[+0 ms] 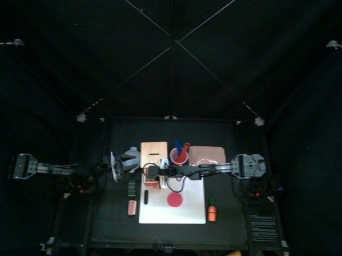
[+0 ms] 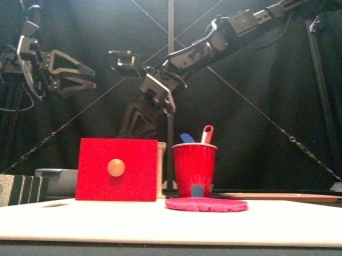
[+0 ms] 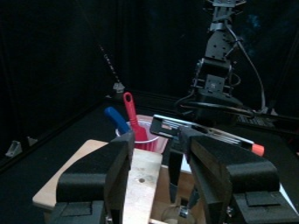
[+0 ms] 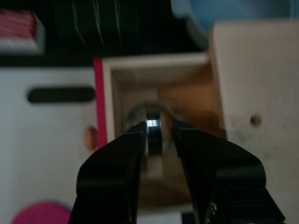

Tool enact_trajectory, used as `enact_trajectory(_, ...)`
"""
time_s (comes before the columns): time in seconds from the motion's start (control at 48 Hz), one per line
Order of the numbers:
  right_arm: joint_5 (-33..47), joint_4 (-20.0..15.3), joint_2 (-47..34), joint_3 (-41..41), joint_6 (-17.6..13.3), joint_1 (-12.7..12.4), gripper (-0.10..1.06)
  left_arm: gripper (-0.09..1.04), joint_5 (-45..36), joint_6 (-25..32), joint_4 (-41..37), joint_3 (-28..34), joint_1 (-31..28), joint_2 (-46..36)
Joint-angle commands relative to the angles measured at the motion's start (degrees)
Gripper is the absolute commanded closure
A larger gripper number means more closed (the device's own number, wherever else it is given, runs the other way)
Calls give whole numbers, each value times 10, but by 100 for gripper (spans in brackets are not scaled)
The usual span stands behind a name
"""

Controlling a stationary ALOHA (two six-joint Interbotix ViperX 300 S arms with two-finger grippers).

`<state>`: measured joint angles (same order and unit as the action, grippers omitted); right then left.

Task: Get the cutter from the drawer then cut the dough then place the extra dough in the bowl
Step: Place the cutter on the board

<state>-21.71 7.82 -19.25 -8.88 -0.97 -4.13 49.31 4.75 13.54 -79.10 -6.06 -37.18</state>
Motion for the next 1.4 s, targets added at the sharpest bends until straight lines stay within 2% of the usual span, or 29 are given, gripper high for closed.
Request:
enact_trajectory(0.021,1,-1,16,15,1,1,27,13,2,1,9,7,-6,0)
enact_trajectory(0.208,1,3,6,20,2,0,29,13,3,1,15,6,-8,-1)
enact_trajectory(0.458,-12,4,9,42,2,4,48,13,2,-2,15,2,-15,-1)
enact_trajectory(0.646,-64,7,40,88,2,19,49,13,2,-1,27,-1,-18,-1)
enact_trajectory(0.771,-95,30,62,117,2,29,49,13,3,0,33,-1,-18,0)
enact_trajectory(0.896,-135,74,86,142,-1,41,49,13,2,0,34,-3,-18,0)
enact_trajectory(1.0,-185,83,115,134,-9,58,49,13,2,0,40,-6,-18,0)
enact_trajectory(1.083,-231,83,142,98,-42,72,49,13,2,-1,45,-9,-18,-1)
enact_trajectory(1.167,-252,87,171,31,-100,88,49,13,2,-1,51,-11,-18,0)
enact_trajectory(1.312,-240,103,237,-120,-226,121,49,13,2,-2,62,-8,-20,0)
enact_trajectory(1.396,-200,134,275,-202,-309,147,49,13,2,-2,72,-2,-25,0)
